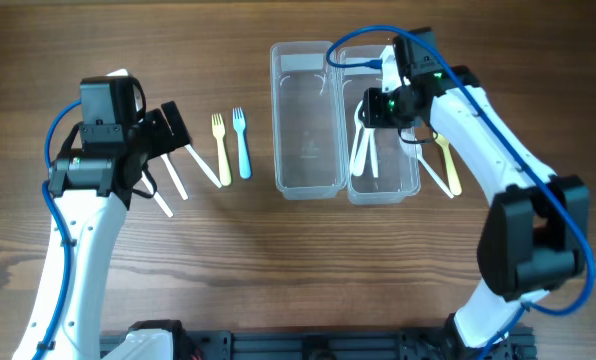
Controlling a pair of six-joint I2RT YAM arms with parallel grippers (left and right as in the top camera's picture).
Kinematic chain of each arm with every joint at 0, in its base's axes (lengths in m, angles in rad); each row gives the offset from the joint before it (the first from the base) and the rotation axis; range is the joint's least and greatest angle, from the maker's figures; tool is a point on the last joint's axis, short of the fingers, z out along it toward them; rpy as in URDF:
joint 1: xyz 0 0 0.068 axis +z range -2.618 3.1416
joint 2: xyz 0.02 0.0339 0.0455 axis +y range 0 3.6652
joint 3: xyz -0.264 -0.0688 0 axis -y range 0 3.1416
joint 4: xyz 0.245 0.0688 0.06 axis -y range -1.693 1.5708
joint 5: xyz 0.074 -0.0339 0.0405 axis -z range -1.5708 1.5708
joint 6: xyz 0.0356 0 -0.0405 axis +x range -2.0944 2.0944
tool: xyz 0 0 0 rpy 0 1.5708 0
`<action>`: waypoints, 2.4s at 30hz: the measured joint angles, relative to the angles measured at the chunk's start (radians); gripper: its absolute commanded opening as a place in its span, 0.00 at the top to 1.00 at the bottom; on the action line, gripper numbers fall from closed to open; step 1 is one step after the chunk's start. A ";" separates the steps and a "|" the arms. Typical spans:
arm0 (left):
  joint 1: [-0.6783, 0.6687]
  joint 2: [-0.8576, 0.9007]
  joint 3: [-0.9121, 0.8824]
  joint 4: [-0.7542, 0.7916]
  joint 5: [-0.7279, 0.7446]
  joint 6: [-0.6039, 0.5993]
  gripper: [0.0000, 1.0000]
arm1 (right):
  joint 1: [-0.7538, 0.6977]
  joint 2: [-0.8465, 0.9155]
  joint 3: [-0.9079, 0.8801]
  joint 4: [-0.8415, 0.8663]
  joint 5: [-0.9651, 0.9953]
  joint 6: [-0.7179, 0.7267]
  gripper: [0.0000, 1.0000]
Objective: Pack container
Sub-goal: 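Grasp a white spoon with the right gripper and place it in the right container, then grasp the yellow spoon with the right gripper and place it in the right container, then grasp the last white spoon with the right gripper and place it in the right container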
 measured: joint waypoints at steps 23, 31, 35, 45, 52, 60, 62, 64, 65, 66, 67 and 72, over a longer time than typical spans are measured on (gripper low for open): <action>0.000 0.000 0.000 0.000 0.000 0.000 0.00 | -0.357 0.146 -0.061 -0.099 0.110 -0.262 0.55; 0.000 0.000 0.000 0.000 0.000 0.000 0.00 | -0.356 0.188 -0.069 -0.100 0.122 -0.282 0.68; 0.000 0.000 0.000 0.000 0.000 0.000 0.00 | -0.357 0.182 -0.084 -0.080 0.146 -0.262 0.88; 0.000 0.000 0.000 0.001 0.000 0.000 0.00 | -0.325 -0.169 0.001 -0.135 0.049 -0.191 0.92; 0.000 0.000 0.000 0.000 0.000 0.000 0.00 | -0.093 -0.262 0.021 -0.065 -0.034 -0.083 0.92; 0.000 0.000 0.000 0.000 0.000 0.000 0.00 | -0.028 0.058 -0.016 0.066 -0.033 0.011 0.72; 0.000 0.000 0.000 -0.001 0.000 0.000 0.00 | -0.028 0.051 -0.016 0.064 -0.034 0.007 0.63; 0.000 0.000 0.000 0.001 0.000 0.000 0.00 | -0.028 0.000 -0.016 0.044 -0.029 -0.001 0.45; 0.000 0.000 0.000 0.000 0.000 0.000 0.00 | -0.030 -0.040 -0.015 0.040 -0.001 -0.005 0.42; 0.000 0.000 0.000 0.000 0.000 0.000 0.00 | -0.035 -0.087 -0.015 0.031 0.043 -0.009 0.42; 0.000 0.000 0.000 -0.001 0.000 0.000 0.00 | -0.055 -0.147 -0.013 0.022 0.100 -0.016 0.43; 0.000 0.000 0.000 0.000 0.000 0.000 0.00 | -0.248 -0.179 0.008 -0.101 0.211 -0.019 0.49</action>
